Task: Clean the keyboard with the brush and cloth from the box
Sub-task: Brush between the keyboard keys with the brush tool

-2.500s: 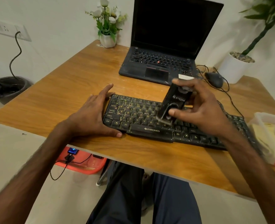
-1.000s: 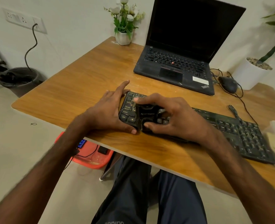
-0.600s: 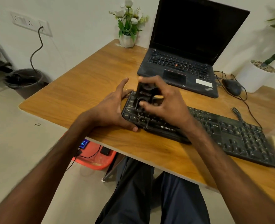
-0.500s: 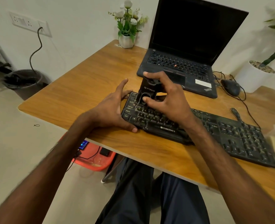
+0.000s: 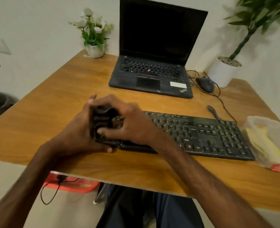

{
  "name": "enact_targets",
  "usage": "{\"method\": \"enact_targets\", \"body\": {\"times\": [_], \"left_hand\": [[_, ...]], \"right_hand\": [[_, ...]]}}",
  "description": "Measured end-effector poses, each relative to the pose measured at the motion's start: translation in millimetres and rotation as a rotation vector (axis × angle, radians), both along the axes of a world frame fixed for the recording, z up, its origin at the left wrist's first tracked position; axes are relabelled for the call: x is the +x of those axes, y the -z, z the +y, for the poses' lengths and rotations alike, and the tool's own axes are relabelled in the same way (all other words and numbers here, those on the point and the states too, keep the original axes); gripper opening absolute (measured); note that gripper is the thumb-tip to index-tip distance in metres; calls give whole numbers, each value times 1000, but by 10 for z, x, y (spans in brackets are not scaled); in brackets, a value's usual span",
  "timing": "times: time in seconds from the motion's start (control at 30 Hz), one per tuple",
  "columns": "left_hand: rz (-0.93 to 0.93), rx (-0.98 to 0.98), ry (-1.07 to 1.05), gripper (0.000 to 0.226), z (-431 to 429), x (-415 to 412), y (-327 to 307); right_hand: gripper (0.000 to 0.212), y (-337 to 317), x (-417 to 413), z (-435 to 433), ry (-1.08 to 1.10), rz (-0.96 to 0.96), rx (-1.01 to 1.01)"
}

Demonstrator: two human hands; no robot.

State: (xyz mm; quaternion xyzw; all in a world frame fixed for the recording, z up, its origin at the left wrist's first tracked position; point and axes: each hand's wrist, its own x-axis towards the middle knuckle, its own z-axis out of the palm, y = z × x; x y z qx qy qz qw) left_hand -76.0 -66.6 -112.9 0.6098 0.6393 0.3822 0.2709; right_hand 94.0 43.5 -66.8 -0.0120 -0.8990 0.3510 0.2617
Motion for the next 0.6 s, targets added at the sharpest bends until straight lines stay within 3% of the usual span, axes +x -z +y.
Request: {"method": "enact_targets", "body": {"times": [0.07,0.17,0.23,0.33,0.4,0.5,0.6], "left_hand": [[2,11,9,133,0,7,6],[-75,-25,-26,158,0,-5,4],[-84,-34,-25,162,-6,4,-13],[-53,-14,1,148,-9,13,-37],[-32,5,9,134,-5,18,-28],[-89,-32,-5,156,-23,11,-29],[-105,-78,-35,165,-47,14,-54]], "right_hand": [[61,37,-49,-5,-21,-19,11],[59,-47,-128,229,131,4,71],[59,-109,-144,315,182,38,68],[61,-119,-147,192,28,31,-114],[61,-74,-148,114,-42,-33,-71],[60,-70,-164,260,72,-47,33],[60,-110,-113,399,228,-5,-27]]}}
